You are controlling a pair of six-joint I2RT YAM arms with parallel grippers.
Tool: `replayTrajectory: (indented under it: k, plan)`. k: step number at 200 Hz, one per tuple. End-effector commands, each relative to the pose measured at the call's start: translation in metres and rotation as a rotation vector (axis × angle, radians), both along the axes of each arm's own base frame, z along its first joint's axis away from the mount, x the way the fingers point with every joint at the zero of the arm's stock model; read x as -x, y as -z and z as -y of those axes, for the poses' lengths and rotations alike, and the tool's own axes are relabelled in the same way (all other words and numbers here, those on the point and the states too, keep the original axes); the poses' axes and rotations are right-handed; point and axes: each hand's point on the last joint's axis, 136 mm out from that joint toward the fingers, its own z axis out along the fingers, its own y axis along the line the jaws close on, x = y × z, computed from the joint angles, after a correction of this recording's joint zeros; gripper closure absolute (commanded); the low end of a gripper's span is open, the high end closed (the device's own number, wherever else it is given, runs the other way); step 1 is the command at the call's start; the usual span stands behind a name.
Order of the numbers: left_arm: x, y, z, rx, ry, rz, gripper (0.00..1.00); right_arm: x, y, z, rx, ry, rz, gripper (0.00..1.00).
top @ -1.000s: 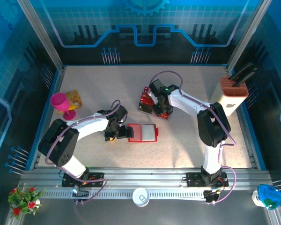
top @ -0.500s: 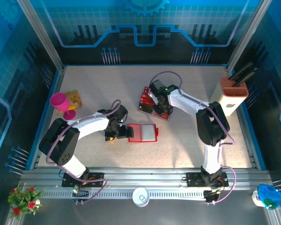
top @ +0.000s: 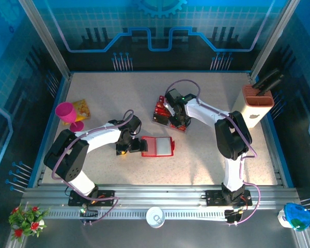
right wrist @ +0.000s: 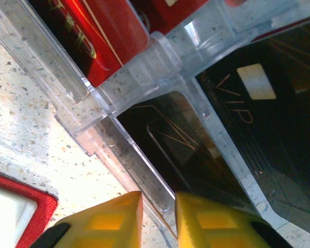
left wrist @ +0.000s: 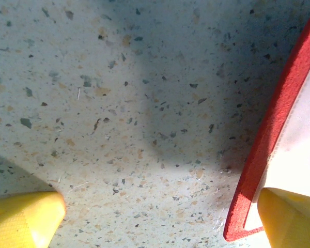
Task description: Put the credit cards into the card holder
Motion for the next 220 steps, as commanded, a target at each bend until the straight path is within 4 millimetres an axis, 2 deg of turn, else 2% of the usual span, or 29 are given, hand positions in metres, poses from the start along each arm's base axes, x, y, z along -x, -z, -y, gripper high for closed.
replayTrajectory:
  k: [1, 24, 86, 115, 136, 154, 178, 196, 220]
  plan:
    - [-0.026, 0.015, 0.009, 0.012, 0.038, 0.095, 0.01, 0.007, -0.007, -0.003, -0.021, -0.019, -0.007, 0.81]
    - [-0.025, 0.015, 0.009, 0.011, 0.041, 0.094, 0.01, 0.007, -0.009, -0.005, -0.019, -0.036, 0.001, 0.87]
    - [-0.026, 0.013, 0.010, 0.014, 0.046, 0.099, 0.01, 0.004, -0.021, -0.010, -0.013, -0.129, 0.059, 0.98]
    - [-0.026, 0.010, 0.009, 0.015, 0.047, 0.104, 0.01, 0.005, -0.035, -0.016, -0.031, -0.166, 0.094, 1.00]
    - [-0.028, 0.005, 0.011, 0.022, 0.047, 0.112, 0.01, 0.009, -0.054, -0.023, -0.072, -0.171, 0.126, 1.00]
    - [-0.029, -0.001, 0.012, 0.031, 0.047, 0.123, 0.01, 0.015, -0.072, -0.033, -0.134, -0.156, 0.151, 1.00]
    - [-0.033, -0.010, 0.015, 0.045, 0.047, 0.140, 0.01, 0.028, -0.093, -0.053, -0.302, -0.083, 0.135, 1.00]
    - [-0.036, -0.013, 0.017, 0.048, 0.048, 0.147, 0.01, 0.039, -0.100, -0.072, -0.442, -0.019, 0.095, 1.00]
    - [-0.035, -0.010, 0.016, 0.043, 0.052, 0.140, 0.01, 0.055, -0.094, -0.094, -0.573, 0.052, 0.018, 1.00]
